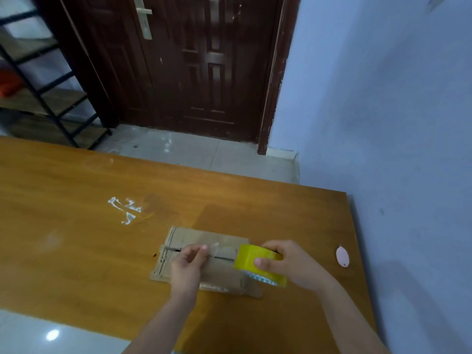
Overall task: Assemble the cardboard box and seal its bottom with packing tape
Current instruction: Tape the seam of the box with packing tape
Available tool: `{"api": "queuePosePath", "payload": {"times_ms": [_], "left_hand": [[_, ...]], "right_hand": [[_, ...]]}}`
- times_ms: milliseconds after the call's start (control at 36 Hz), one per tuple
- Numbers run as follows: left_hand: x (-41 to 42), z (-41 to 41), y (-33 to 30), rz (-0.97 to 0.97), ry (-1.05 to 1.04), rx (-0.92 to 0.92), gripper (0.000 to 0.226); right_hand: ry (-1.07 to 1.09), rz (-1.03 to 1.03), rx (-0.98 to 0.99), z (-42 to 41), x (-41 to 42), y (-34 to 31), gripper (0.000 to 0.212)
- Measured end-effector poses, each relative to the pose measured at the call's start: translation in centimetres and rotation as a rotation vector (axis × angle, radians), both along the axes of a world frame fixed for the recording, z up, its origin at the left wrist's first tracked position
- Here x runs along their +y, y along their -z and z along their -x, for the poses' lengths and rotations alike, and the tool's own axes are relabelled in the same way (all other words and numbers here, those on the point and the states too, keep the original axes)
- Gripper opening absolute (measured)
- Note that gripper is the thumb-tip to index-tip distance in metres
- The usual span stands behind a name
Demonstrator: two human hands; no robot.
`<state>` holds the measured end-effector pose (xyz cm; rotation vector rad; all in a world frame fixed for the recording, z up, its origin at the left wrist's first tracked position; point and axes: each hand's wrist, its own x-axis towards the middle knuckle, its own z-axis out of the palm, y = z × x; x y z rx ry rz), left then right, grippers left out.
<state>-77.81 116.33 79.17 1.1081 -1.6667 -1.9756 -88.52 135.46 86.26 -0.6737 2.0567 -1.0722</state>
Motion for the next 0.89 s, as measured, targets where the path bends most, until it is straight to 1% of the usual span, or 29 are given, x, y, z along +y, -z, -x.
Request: {"api": "queuePosePath", "payload": {"times_ms": [83,194,333,444,556,611,694,778,889], "left_hand": [[-0.4,0.3,0.5,0.022,0.016,-0.015,0.012],[-0.8,0.9,0.7,-0.080,-0.020,-0.002,0.013],[-1.2,0.8,1.2,-0.111,-0.047,-0.019,0.018],[-1.4,0.7,1.3,-0.160,-0.063,-0.016,0.019],[-1.7,0.7,1.2,-0.224,-0.045,0.007,0.016],[-1.8,0.7,1.1,-0.241,-0.040,0.014,0.017],[-1.8,0.6,1.0,-0.255,-0.052,0.005,0.021],[-1.8,0.7,0.9,-0.257,-0.081,-0.024,0.024],[-1.4,1.4,0.7,-0.215,-0.127,-0.069,0.022]], "right_hand": [[-0.002,-0.006,-0.058,0.4,0.1,0.5,0.024],[0.000,0.032,-0.137,0.9,0.2,0.7,0.036],[0.047,0.053,-0.163,2.3,-0.1,1.2,0.030],[0.075,0.061,-0.094,2.7,-0.6,1.5,0.025],[0.094,0.078,-0.058,2.6,-1.0,1.8,0.019],[0.077,0.046,-0.029,2.6,-1.2,2.0,0.022],[0.110,0.020,0.046,2.7,-1.7,2.3,0.029],[0.125,-0.018,0.162,2.5,-2.2,2.6,0.025],[0.155,-0.025,0.196,2.5,-2.3,2.7,0.025]]}}
